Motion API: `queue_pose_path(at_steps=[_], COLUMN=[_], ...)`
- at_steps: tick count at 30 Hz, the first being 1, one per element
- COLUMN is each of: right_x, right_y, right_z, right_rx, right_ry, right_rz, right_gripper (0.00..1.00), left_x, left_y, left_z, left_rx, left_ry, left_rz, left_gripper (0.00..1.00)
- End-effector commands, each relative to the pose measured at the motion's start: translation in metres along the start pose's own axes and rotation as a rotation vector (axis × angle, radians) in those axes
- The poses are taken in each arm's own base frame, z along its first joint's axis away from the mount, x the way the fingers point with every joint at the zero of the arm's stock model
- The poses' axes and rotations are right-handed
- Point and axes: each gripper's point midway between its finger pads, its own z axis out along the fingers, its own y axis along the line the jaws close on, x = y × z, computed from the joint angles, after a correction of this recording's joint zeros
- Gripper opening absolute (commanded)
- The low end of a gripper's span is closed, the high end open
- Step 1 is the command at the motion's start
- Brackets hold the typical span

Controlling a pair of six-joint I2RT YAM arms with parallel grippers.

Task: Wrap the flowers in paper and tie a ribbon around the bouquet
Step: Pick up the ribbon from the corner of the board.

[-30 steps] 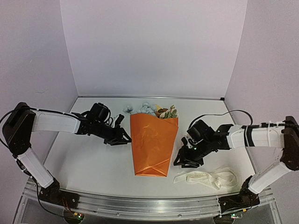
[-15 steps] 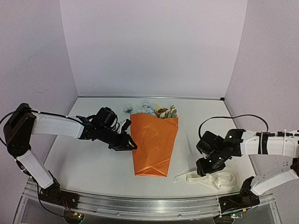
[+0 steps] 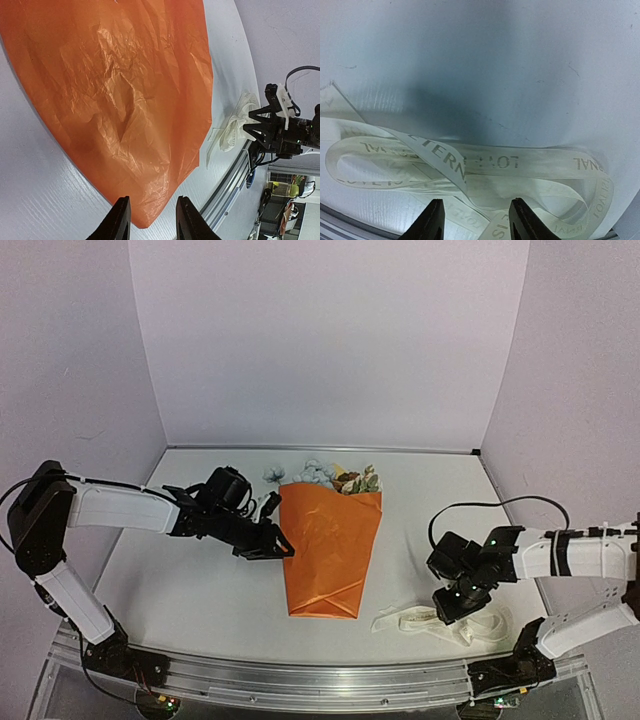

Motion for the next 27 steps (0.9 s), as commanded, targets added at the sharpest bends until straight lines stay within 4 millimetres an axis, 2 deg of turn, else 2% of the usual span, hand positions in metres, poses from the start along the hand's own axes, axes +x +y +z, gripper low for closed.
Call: queue_pose_path(at_steps=[1,6,9,11,15,21,25,27], right_x=[-0.003,-0.004,-0.011,-0.015,-0.026,-0.036,-0.042,-0.046], right_y=[0.012,0.013,0.014,0.016,0.040,0.097,0.119,0.126], right_z=[0.012,0.020,0.007,-0.009,-0.054,-0.126,-0.158,-0.166], right_rx=[-0.054,-0.050,-0.069,-0.090,-0.249,-0.598,-0.702,-0.725], right_ry=[0.013,0.021,-0.016,-0.028,-0.056,-0.026,-0.011,-0.010], right_rz=[-0.012,0.000,-0.001,-0.014,-0.048,-0.085,-0.127,-0.133], right_gripper=[0.40,0.24,0.08,0.01,0.00,0.00,0.00,0.00], left_x=[-0.012,-0.011,-0.010,-0.008,-0.005,-0.001,0.001,0.002], left_y=[-0.021,-0.026,-0.033,-0.042,-0.070,-0.121,-0.150,-0.160], left_z=[-0.013,-0.018,-0.019,-0.018,-0.013,-0.006,-0.009,-0.010], left_rx=[0.031,0.038,0.051,0.059,0.091,0.142,0.200,0.226], left_ry=[-0.041,-0.048,-0.048,-0.047,-0.049,-0.068,-0.099,-0.108], left_rz=[0.052,0.070,0.111,0.165,0.316,0.567,0.657,0.681], left_gripper=[0.33,0.33,0.35,0.36,0.40,0.45,0.50,0.52])
